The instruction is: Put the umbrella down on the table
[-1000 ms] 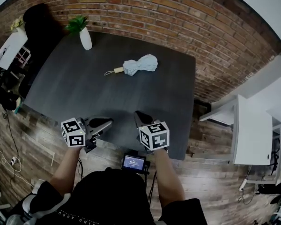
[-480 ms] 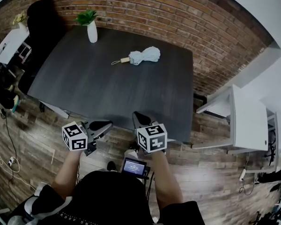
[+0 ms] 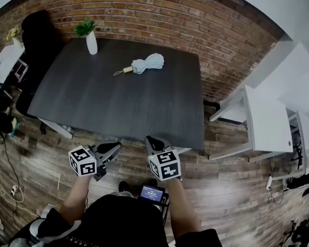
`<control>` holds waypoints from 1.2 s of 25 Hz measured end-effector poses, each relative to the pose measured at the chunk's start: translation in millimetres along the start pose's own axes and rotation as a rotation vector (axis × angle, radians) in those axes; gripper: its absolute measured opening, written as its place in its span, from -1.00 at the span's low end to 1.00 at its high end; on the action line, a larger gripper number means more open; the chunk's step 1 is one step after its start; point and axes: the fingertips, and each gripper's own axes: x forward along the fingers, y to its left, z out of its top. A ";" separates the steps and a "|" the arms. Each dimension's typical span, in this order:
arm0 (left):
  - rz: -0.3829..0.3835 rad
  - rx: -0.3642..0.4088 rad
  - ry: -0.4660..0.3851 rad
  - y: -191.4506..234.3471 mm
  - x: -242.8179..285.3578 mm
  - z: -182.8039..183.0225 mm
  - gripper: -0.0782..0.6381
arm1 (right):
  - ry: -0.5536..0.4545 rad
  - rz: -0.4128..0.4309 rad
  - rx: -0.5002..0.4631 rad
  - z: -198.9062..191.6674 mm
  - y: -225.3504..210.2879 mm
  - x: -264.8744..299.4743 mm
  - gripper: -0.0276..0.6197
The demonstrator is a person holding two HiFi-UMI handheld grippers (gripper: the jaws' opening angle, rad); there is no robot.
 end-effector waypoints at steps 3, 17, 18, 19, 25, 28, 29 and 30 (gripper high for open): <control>-0.075 -0.020 -0.044 -19.5 6.4 11.3 -0.77 | -0.009 -0.003 -0.005 -1.7 -1.2 -11.5 -0.89; -0.158 -0.002 -0.028 -54.5 20.9 0.0 -0.77 | -0.040 -0.021 0.034 -19.7 5.1 -27.9 -0.89; -0.157 0.001 -0.028 -54.6 20.9 -0.4 -0.77 | -0.040 -0.021 0.035 -20.4 5.8 -28.1 -0.89; -0.150 0.005 -0.026 -53.8 21.0 -0.7 -0.77 | -0.041 -0.021 0.036 -20.6 6.4 -28.0 -0.89; -0.133 0.024 -0.012 -45.7 20.7 -0.3 -0.77 | -0.049 -0.017 0.026 -14.4 10.3 -23.9 -0.89; -0.138 0.026 -0.007 -43.2 23.0 0.9 -0.77 | -0.051 -0.016 0.022 -9.6 11.1 -21.8 -0.89; -0.138 0.026 -0.005 -42.7 23.4 1.6 -0.77 | -0.052 -0.016 0.021 -8.4 11.6 -21.2 -0.89; -0.137 0.029 0.000 -42.0 23.7 1.9 -0.77 | -0.053 -0.016 0.020 -7.4 12.0 -20.5 -0.89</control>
